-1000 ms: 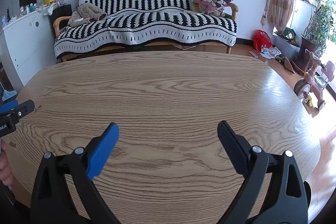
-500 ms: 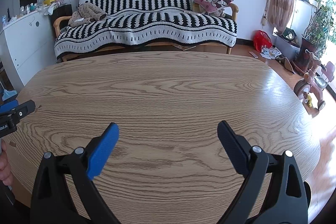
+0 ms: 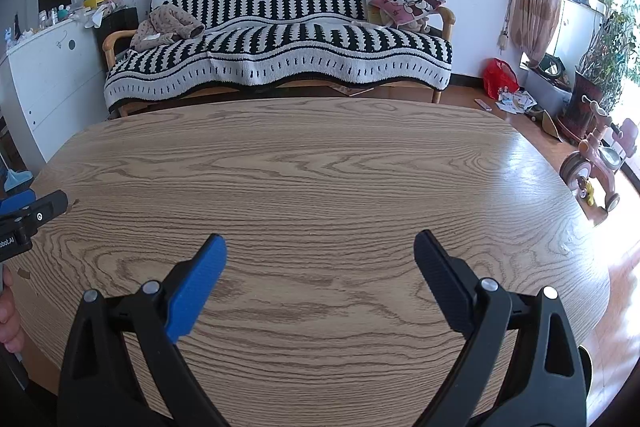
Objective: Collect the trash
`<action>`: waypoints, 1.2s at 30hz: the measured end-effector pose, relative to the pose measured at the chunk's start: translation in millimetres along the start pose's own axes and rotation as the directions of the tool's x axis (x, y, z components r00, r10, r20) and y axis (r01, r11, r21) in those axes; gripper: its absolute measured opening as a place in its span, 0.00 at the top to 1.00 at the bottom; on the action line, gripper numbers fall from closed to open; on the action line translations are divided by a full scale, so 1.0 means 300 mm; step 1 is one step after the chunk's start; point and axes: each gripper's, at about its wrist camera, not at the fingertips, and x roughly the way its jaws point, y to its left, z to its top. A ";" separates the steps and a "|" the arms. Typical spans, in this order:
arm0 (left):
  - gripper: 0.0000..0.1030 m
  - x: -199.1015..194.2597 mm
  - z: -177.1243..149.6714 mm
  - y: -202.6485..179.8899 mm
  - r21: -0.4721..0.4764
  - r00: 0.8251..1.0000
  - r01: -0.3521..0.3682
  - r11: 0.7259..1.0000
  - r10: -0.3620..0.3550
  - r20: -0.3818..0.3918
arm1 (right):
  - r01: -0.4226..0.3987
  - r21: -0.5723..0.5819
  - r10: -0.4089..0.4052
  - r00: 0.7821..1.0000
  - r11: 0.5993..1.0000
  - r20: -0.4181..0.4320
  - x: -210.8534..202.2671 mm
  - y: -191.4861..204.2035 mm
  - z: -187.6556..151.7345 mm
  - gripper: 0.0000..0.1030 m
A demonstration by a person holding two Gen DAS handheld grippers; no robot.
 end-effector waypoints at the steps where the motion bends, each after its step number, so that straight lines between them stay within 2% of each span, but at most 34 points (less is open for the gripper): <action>1: 0.06 0.000 0.000 0.000 -0.001 1.000 -0.001 1.000 0.001 -0.001 | 0.000 0.000 0.000 1.000 1.000 0.000 0.000 0.000 -0.001 0.11; 29: 0.06 -0.009 0.003 0.000 0.005 1.000 -0.010 1.000 0.010 0.011 | 0.002 -0.005 -0.002 1.000 1.000 0.001 -0.003 -0.002 -0.002 0.11; 36: 0.06 0.015 -0.006 0.005 0.009 1.000 0.001 1.000 -0.001 -0.024 | 0.010 -0.005 -0.010 1.000 1.000 -0.001 -0.001 -0.015 -0.003 0.11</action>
